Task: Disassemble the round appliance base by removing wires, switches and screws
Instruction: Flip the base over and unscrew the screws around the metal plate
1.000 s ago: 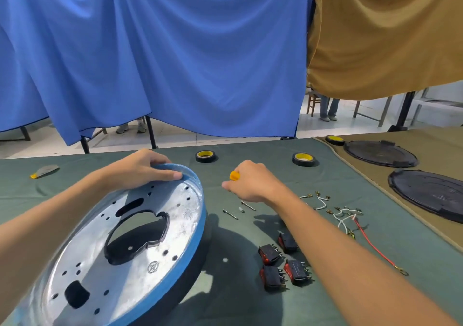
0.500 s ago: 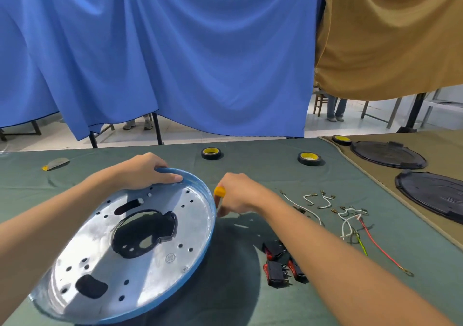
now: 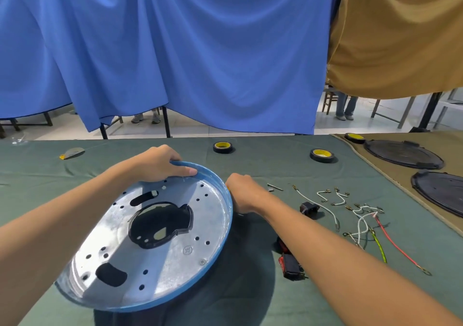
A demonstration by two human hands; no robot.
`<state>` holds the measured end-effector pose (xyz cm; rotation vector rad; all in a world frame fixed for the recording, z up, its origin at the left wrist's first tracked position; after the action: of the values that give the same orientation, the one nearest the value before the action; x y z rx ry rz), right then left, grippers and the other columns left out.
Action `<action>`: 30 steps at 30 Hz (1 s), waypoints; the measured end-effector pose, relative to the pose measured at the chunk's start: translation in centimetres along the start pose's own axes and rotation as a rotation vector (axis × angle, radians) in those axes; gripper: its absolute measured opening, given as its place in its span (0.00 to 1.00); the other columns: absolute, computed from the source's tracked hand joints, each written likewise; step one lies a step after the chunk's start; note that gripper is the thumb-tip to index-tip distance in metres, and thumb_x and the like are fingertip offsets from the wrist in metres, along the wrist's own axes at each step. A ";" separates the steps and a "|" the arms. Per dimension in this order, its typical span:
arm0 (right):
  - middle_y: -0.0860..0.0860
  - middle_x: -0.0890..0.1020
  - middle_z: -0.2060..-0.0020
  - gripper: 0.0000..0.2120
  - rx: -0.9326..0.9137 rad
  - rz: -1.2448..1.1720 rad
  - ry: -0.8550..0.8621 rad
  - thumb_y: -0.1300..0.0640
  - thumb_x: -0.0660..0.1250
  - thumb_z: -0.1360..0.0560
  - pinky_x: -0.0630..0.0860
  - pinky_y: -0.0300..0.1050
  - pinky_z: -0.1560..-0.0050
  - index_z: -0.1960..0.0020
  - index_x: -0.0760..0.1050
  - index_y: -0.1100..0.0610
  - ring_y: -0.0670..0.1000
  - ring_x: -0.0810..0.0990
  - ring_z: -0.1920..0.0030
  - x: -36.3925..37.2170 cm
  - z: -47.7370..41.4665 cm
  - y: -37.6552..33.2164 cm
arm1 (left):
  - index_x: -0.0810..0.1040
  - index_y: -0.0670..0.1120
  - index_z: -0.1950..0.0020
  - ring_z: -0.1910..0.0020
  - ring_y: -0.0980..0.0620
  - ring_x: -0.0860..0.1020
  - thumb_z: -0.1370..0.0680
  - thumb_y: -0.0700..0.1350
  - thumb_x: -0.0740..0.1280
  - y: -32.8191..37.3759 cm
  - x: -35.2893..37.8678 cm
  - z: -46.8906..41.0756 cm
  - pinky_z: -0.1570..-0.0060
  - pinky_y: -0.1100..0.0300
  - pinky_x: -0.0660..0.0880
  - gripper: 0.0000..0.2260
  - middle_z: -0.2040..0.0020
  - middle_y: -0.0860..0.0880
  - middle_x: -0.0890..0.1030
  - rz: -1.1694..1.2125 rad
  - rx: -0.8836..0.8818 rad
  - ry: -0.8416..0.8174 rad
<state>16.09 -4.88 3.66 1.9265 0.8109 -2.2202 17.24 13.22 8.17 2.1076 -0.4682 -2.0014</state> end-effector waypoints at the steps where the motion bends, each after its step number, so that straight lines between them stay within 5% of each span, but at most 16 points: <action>1: 0.57 0.72 0.64 0.16 0.017 0.013 0.011 0.62 0.68 0.28 0.67 0.47 0.64 0.69 0.62 0.56 0.60 0.71 0.62 -0.2 0.0 0.2 | 0.76 0.47 0.67 0.71 0.52 0.69 0.38 0.74 0.63 0.0 0.0 0.0 0.68 0.58 0.65 0.29 0.72 0.52 0.73 -0.005 0.001 -0.001; 10: 0.55 0.77 0.59 0.11 0.182 0.005 0.081 0.59 0.72 0.31 0.75 0.49 0.59 0.62 0.70 0.56 0.60 0.78 0.55 -1.2 0.6 3.6 | 0.72 0.48 0.68 0.69 0.50 0.71 0.33 0.72 0.63 -0.4 0.5 -0.1 0.64 0.56 0.65 0.26 0.71 0.51 0.73 -0.083 -0.048 0.022; 16: 0.53 0.71 0.62 0.17 0.248 -0.166 0.139 0.54 0.69 0.28 0.67 0.46 0.63 0.68 0.62 0.54 0.57 0.68 0.61 -3.9 0.8 4.9 | 0.72 0.49 0.64 0.63 0.49 0.76 0.29 0.72 0.60 -0.7 -0.1 -0.1 0.65 0.57 0.66 0.26 0.65 0.49 0.78 -0.192 -0.177 0.124; 19: 0.52 0.82 0.64 0.14 0.209 -0.331 0.115 0.48 0.65 0.24 0.67 0.41 0.69 0.63 0.72 0.57 0.50 0.73 0.70 -5.2 1.6 4.3 | 0.75 0.49 0.60 0.63 0.50 0.77 0.28 0.72 0.59 -1.3 0.0 -0.1 0.66 0.58 0.67 0.26 0.64 0.49 0.79 -0.212 -0.257 0.127; 22: 0.50 0.85 0.68 0.23 0.177 -0.456 -0.041 0.39 0.62 0.24 0.60 0.35 0.78 0.64 0.70 0.57 0.46 0.60 0.81 -4.8 2.7 2.9 | 0.73 0.46 0.57 0.60 0.48 0.77 0.28 0.72 0.59 -2.4 0.3 0.0 0.62 0.57 0.68 0.28 0.61 0.48 0.79 -0.221 -0.339 0.088; 26: 0.47 0.70 0.80 0.24 0.153 -0.314 -0.083 0.40 0.67 0.26 0.56 0.35 0.79 0.66 0.59 0.54 0.49 0.57 0.80 -4.2 3.1 1.6 | 0.69 0.47 0.57 0.55 0.44 0.75 0.25 0.69 0.59 -4.4 0.2 0.9 0.56 0.54 0.67 0.24 0.59 0.48 0.75 -0.250 -0.493 0.090; 30: 0.49 0.62 0.73 0.17 0.162 -0.334 -0.057 0.53 0.68 0.26 0.57 0.35 0.80 0.64 0.61 0.55 0.48 0.60 0.78 -4.2 3.0 1.3 | 0.67 0.47 0.50 0.54 0.44 0.72 0.21 0.64 0.56 -6.1 -0.6 2.0 0.55 0.53 0.66 0.19 0.58 0.49 0.71 -0.335 -0.607 0.115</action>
<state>14.77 -8.46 7.36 1.9027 1.0410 -2.5918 15.76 19.26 6.41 1.9650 0.4883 -1.8376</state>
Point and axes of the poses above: each hand's wrist, its own z-axis away from the middle knuckle, its own x-axis out of the palm, y = z × x, the point moved 8 cm from there along -z, towards the middle knuckle
